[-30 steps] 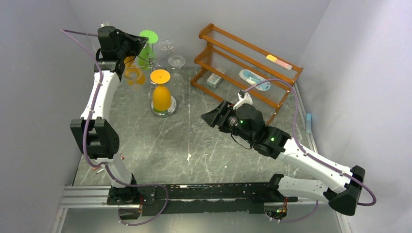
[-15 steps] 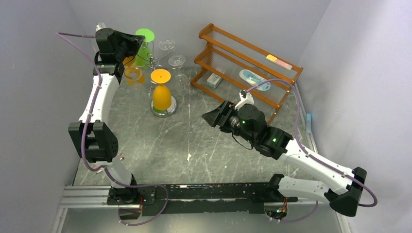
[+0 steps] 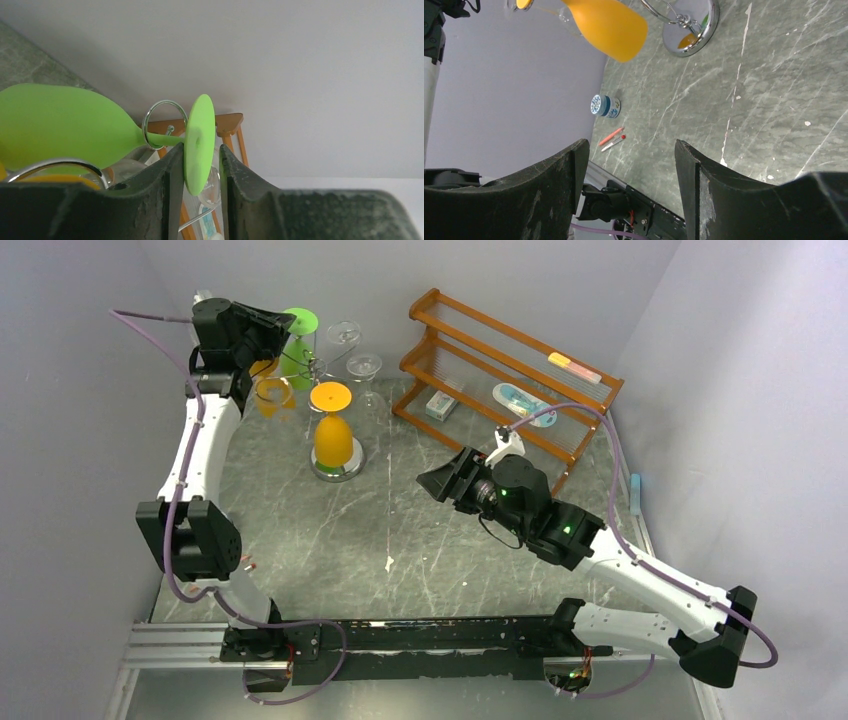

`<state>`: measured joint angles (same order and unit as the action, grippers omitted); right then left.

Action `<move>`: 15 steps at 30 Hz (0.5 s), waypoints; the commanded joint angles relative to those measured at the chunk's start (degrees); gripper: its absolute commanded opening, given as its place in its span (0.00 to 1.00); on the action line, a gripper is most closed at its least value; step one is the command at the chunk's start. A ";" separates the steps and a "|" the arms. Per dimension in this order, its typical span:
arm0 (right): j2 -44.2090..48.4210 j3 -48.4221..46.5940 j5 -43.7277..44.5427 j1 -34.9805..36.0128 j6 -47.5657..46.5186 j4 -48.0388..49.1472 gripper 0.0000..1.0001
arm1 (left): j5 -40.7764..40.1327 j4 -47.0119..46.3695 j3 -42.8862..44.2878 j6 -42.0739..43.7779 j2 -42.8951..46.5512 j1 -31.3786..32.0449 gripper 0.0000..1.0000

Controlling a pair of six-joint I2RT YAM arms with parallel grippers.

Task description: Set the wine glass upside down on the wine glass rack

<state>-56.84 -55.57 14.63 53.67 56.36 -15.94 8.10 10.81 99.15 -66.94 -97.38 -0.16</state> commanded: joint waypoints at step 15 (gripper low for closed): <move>1.38 -0.64 3.49 -0.39 0.46 -3.77 0.69 | -1.93 9.50 -1.16 3.67 7.70 -0.12 0.57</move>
<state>-56.25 -55.57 15.84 53.67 56.53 -17.96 7.66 17.17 99.00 -65.36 -92.66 -0.16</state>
